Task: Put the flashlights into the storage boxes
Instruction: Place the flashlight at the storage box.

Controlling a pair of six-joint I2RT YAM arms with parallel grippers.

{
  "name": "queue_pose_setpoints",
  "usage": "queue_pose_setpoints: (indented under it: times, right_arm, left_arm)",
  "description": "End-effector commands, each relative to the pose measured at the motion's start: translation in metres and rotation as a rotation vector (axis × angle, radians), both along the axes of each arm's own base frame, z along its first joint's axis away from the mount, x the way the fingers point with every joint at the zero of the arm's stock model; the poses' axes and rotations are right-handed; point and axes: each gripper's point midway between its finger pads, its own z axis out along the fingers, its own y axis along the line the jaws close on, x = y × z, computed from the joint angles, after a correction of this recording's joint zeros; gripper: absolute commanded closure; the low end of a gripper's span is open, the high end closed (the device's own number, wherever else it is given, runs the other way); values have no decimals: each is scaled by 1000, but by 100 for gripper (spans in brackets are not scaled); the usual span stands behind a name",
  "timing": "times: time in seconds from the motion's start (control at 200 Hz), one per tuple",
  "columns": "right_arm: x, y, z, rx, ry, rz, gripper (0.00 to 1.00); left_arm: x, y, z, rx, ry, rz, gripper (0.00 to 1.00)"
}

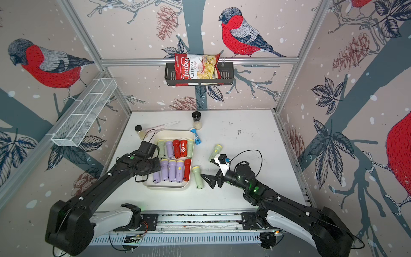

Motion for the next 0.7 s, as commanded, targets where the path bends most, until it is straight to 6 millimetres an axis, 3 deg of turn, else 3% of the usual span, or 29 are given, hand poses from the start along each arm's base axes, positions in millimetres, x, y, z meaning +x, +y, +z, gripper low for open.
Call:
queue_pose_setpoints:
  times: [0.0, 0.215, 0.395, 0.525, 0.57, 0.695]
  right_arm:
    - [1, 3, 5, -1, -7, 5, 0]
    - [21, 10, -9, -78, 131, -84, 0]
    - [46, 8, -53, -284, 428, -301, 0]
    - [40, 8, -81, -422, 511, -376, 1]
    - [35, 7, -99, -486, 542, -404, 0]
    - [22, 8, -121, -571, 585, -413, 1]
  left_arm:
    - [7, -7, 19, -37, -65, -34, 48]
    - [17, -42, 44, -209, -206, -170, 50]
    - [20, -61, 44, -317, -251, -210, 52]
    - [25, -66, 43, -353, -281, -211, 52]
    - [26, -67, 43, -355, -283, -216, 52]
    - [27, -67, 44, -353, -287, -222, 52]
